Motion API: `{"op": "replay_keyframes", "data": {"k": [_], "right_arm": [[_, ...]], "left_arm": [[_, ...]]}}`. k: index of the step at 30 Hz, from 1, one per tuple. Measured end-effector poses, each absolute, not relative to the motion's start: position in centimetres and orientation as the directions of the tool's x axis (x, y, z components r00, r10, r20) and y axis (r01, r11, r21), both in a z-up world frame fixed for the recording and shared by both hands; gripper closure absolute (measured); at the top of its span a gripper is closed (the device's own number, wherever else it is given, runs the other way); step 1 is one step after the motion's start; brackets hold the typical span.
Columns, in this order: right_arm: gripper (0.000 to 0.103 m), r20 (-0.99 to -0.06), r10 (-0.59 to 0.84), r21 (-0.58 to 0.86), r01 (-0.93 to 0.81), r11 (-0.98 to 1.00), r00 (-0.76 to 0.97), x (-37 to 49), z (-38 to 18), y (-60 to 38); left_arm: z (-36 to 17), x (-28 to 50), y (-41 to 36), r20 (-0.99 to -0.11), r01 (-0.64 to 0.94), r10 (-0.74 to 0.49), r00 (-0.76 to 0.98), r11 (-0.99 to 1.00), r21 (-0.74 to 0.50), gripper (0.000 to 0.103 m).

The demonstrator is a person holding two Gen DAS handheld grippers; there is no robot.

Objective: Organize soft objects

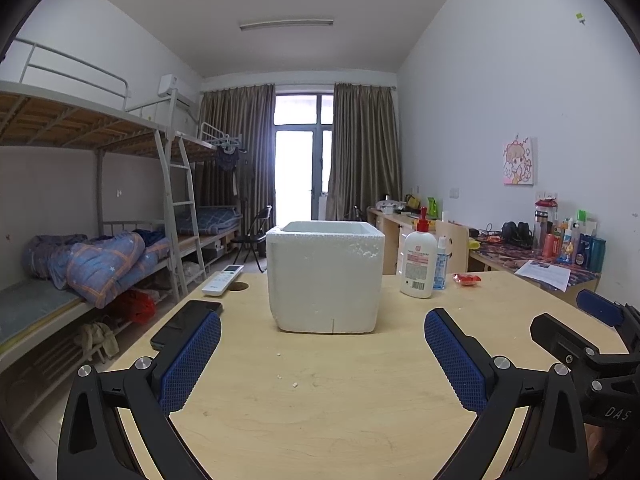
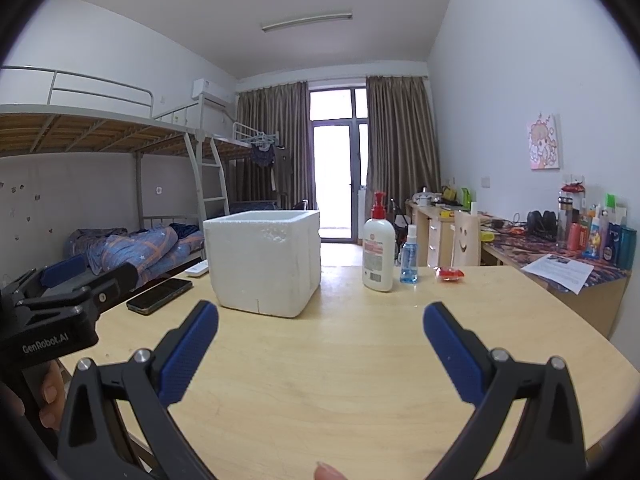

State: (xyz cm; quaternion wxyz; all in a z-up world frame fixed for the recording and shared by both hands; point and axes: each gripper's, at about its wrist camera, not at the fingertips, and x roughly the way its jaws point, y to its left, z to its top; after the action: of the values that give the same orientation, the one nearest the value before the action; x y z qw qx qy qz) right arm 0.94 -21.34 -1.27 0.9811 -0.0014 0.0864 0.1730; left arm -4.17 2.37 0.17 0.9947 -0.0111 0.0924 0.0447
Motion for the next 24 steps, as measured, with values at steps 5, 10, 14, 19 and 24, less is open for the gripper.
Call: {"op": "replay_keyframes", "data": {"k": [5,10,14,19,24], "right_arm": [[0.0,-0.169,0.339,0.027,-0.34,0.94,0.925,0.93,-1.32,-21.43],[0.0,-0.171,0.34,0.028,-0.34,0.94,0.925,0.93,-1.34,-21.45],[0.0,-0.171,0.341,0.025,-0.342,0.939,0.924,0.9,-1.36,-21.46],[0.0,-0.174,0.342,0.025,-0.343,0.939,0.924,0.99,-1.49,-21.5],[0.0,-0.172,0.343,0.027,-0.343,0.939,0.924,0.97,-1.47,-21.53]], "left_arm": [[0.21,-4.19,2.37,-0.184,-0.092,0.088,0.979,0.996,-0.014,0.001],[0.21,-4.15,2.34,-0.186,-0.09,0.086,0.979,0.996,-0.012,0.001],[0.23,-4.16,2.28,-0.185,-0.09,0.087,0.979,0.996,-0.009,0.001],[0.19,-4.1,2.2,-0.185,-0.092,0.089,0.979,0.996,-0.007,0.001],[0.21,-4.07,2.21,-0.183,-0.091,0.088,0.979,0.996,-0.006,0.001]]}}
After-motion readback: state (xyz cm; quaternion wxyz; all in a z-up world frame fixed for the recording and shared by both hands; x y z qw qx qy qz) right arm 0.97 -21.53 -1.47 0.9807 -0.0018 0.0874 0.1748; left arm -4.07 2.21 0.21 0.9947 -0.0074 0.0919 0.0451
